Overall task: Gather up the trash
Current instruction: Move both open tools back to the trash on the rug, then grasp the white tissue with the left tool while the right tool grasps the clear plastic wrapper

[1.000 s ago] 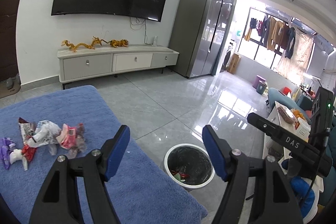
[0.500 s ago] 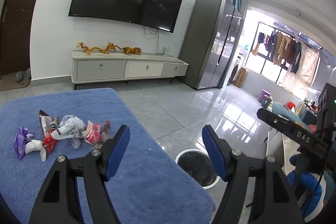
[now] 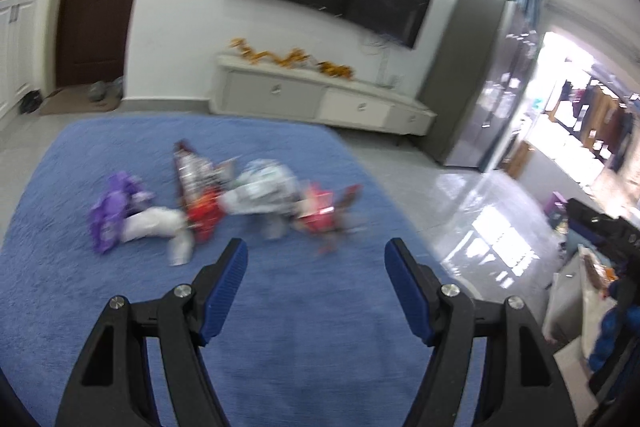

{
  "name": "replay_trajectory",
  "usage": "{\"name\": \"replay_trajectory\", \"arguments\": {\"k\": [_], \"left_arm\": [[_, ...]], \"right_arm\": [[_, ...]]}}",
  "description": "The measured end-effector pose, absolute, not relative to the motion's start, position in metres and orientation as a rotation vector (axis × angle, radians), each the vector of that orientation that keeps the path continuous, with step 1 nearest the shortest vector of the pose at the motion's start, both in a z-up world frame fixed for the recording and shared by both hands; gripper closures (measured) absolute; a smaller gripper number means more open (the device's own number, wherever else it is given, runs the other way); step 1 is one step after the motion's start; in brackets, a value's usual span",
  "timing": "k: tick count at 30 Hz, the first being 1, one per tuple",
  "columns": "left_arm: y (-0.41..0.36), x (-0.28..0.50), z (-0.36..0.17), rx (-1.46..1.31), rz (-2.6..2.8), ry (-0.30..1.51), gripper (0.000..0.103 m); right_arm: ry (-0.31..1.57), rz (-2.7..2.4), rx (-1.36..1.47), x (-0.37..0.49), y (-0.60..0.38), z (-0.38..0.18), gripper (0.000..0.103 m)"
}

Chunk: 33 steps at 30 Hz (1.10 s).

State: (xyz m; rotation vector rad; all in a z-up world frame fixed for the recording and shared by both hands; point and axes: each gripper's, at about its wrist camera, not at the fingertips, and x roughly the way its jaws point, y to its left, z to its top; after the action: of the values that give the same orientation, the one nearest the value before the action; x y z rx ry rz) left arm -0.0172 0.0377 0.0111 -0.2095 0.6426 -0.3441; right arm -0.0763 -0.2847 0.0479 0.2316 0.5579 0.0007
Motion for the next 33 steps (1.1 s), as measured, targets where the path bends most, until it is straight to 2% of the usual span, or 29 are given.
{"name": "replay_trajectory", "arguments": {"k": [7, 21, 33], "left_arm": [[0.073, 0.022, -0.019, -0.128, -0.312, 0.682, 0.034], [0.09, 0.106, -0.056, 0.079, -0.4, 0.77, 0.034], [0.092, 0.108, -0.075, 0.134, -0.439, 0.859, 0.035]], "right_arm": [[0.67, 0.102, 0.22, -0.029, -0.253, 0.012, 0.042], [0.809, 0.243, 0.17, 0.043, -0.208, -0.031, 0.042], [0.871, 0.344, 0.176, 0.083, -0.179, -0.057, 0.042]]}}
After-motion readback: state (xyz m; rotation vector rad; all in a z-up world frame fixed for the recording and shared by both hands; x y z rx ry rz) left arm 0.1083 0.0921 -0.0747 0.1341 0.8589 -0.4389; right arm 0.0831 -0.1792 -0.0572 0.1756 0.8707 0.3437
